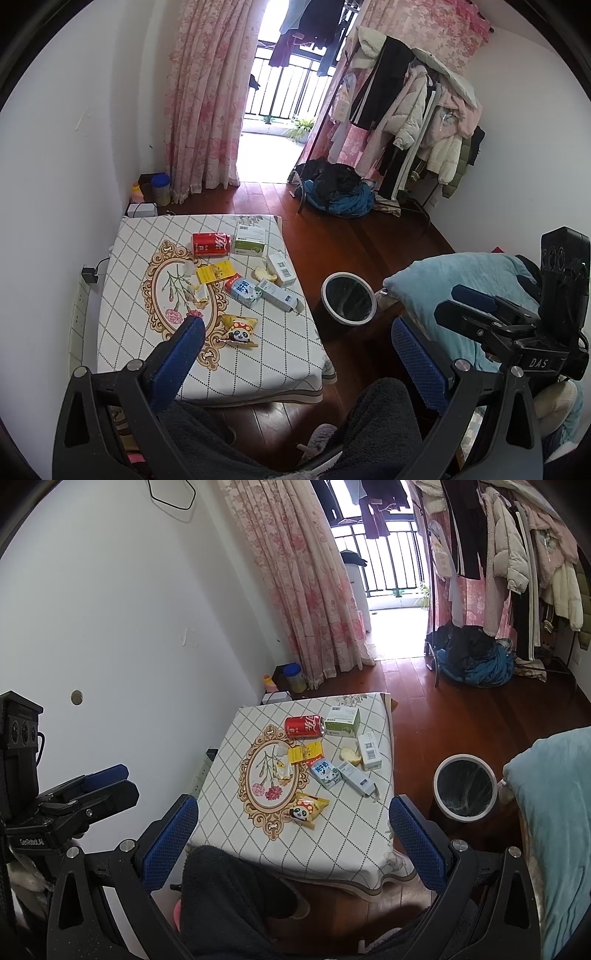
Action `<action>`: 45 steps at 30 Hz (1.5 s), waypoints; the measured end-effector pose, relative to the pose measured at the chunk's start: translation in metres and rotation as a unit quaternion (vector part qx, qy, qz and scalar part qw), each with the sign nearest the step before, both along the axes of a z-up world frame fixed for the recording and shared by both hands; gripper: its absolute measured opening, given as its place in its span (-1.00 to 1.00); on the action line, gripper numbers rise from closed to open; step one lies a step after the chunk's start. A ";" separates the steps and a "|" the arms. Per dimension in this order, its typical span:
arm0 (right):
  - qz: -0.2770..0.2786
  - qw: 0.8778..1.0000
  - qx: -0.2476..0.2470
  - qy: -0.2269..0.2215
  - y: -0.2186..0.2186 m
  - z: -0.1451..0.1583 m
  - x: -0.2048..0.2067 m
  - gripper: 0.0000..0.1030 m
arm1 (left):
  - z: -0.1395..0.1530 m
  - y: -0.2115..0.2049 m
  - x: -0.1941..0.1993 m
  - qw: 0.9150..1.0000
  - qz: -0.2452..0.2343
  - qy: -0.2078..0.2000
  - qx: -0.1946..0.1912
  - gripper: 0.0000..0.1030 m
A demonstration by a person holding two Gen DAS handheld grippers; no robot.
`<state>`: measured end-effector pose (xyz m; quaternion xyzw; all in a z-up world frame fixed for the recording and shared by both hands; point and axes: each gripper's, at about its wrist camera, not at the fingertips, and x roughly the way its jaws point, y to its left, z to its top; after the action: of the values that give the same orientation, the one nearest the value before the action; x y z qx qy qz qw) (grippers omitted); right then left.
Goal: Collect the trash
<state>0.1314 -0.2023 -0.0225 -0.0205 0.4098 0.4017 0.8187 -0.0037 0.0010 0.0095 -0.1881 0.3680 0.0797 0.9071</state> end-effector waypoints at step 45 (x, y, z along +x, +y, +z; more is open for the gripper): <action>-0.054 0.968 -0.224 0.101 0.150 -0.254 0.142 0.65 | -0.264 0.136 0.080 0.950 0.196 0.244 0.000 1.00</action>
<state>0.2734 -0.0521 -0.2767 -0.1405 0.5708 0.2549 0.7678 0.0767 0.1369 -0.2542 -0.2311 0.5339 0.2997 0.7561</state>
